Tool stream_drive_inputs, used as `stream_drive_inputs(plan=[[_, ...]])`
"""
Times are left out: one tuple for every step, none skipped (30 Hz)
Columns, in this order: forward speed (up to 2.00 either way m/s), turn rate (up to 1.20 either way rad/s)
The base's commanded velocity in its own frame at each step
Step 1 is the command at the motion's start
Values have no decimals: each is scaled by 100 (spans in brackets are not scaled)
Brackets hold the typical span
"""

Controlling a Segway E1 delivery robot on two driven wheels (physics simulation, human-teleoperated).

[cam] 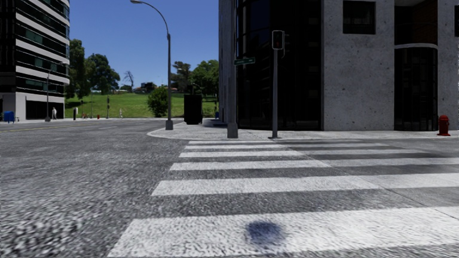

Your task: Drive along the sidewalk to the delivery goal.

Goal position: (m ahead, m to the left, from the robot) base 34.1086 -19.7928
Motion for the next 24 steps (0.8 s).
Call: stream_drive_inputs(plan=[[200,-78],[200,-83],[200,-84],[200,-84],[200,-85],[200,-85],[200,-85],[200,-81],[200,-63],[200,-41],[200,-41],[200,-33],[200,-20],[200,-9],[200,-4],[200,-4],[200,-3],[200,-3],[200,-2],[200,-2],[200,-2],[200,-2],[200,-2],[200,-2]])
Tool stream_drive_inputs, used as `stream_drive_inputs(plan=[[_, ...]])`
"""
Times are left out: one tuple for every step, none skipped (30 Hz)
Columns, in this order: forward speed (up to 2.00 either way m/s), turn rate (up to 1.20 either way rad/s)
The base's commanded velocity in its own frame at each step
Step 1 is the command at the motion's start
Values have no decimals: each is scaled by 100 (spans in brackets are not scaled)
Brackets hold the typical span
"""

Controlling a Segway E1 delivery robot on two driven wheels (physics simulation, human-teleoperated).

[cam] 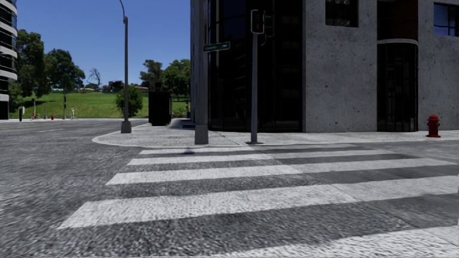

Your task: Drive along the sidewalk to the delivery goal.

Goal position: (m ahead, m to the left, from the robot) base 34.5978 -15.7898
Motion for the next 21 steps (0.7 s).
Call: stream_drive_inputs(plan=[[200,-2],[200,-2],[200,-2],[200,-2],[200,-2],[200,-4],[200,-20],[200,-47],[200,-63],[200,-63],[200,-85],[200,-100],[200,-104],[200,-105],[200,-105],[200,-106],[200,-106],[200,-106],[200,-104],[200,-104],[200,-50]])
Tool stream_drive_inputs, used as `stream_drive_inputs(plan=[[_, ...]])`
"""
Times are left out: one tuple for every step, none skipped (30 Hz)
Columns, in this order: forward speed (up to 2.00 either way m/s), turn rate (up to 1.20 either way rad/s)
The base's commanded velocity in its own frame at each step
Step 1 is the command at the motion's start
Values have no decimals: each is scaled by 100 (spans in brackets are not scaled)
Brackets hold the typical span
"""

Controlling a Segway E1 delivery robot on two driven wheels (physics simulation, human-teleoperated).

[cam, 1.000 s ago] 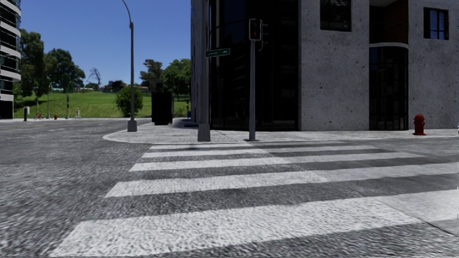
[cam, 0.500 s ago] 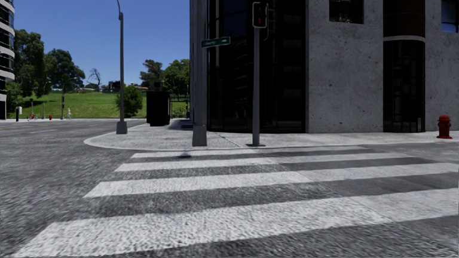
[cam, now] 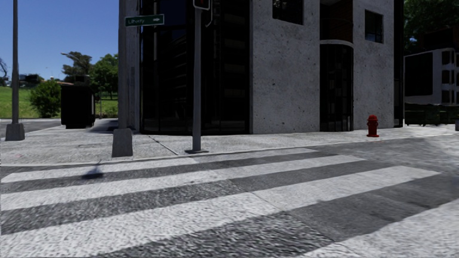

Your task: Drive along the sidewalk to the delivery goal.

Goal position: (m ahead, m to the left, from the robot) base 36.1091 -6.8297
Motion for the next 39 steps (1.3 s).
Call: stream_drive_inputs(plan=[[200,-4],[200,0],[200,0],[200,0],[200,0],[200,0],[200,0],[200,0],[200,0],[200,0],[200,0],[200,0],[200,0],[200,0],[200,0],[200,0],[200,0],[200,0],[200,0],[200,0],[200,0],[200,0],[200,0],[200,0],[200,0],[200,0],[200,0],[200,0],[200,0],[200,0],[200,0],[200,0],[200,0],[200,0],[200,0],[200,0],[200,0],[200,0],[200,0]])
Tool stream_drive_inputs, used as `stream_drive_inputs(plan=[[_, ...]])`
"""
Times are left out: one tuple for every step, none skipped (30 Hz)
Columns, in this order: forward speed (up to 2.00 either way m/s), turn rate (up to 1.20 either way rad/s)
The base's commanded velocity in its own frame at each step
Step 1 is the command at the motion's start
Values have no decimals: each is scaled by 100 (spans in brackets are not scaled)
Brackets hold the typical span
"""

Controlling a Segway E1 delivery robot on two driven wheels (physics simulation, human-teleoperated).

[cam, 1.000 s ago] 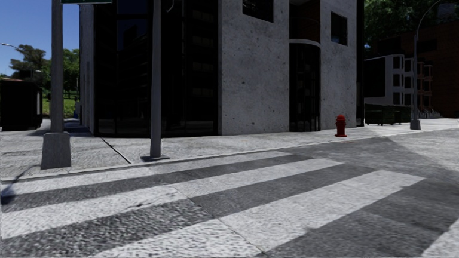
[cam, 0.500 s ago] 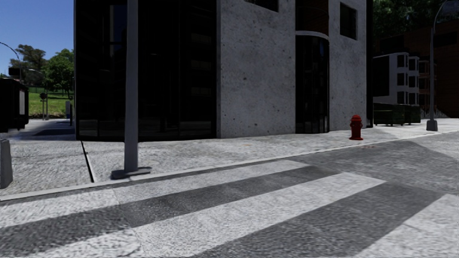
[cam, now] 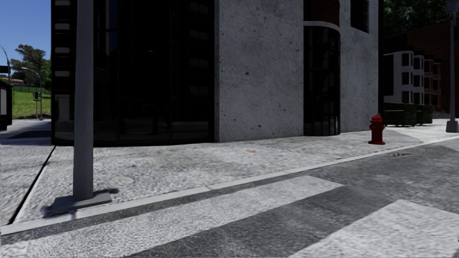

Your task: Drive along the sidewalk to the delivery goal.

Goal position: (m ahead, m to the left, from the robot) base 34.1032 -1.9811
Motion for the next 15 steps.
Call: stream_drive_inputs(plan=[[200,0],[200,0],[200,0],[200,0],[200,0],[200,0],[200,0],[200,0],[200,0],[200,0],[200,0],[200,0],[200,0],[200,0],[200,0]])
